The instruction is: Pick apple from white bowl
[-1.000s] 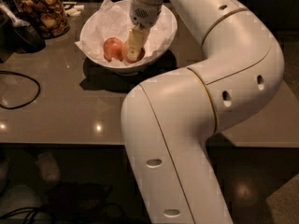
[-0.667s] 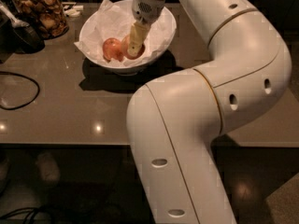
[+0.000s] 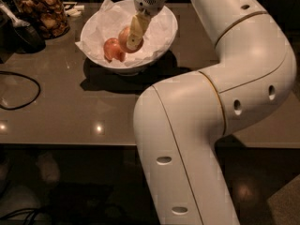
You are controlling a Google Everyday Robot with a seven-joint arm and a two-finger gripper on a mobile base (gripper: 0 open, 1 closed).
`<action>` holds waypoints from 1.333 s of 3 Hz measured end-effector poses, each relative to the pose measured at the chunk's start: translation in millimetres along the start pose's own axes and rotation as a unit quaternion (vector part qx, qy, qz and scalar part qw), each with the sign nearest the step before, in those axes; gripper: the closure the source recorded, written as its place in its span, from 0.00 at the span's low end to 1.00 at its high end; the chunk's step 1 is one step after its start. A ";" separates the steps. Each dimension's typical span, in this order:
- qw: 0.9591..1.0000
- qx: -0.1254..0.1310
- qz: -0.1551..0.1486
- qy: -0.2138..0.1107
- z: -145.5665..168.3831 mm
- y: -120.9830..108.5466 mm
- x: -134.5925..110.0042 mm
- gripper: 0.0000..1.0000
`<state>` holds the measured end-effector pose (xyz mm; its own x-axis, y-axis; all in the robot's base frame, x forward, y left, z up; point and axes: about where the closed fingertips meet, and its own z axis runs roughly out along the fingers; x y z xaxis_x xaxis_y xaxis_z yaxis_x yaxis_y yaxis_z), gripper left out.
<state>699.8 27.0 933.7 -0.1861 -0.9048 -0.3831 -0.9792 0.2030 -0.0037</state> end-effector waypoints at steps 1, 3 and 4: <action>1.000 -0.003 -0.016 -0.019 -8.7 4.8 -11.8 1.00; 0.999 -0.003 -0.023 -0.042 -19.0 9.9 -28.0 1.00; 0.999 -0.007 -0.017 -0.051 -21.1 12.1 -31.6 1.00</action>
Offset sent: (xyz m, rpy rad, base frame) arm -0.0203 -0.0050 0.0542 0.0057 0.0938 0.1239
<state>692.1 50.2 965.2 -0.1441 -0.8683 -0.4746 -0.9860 0.1668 -0.0058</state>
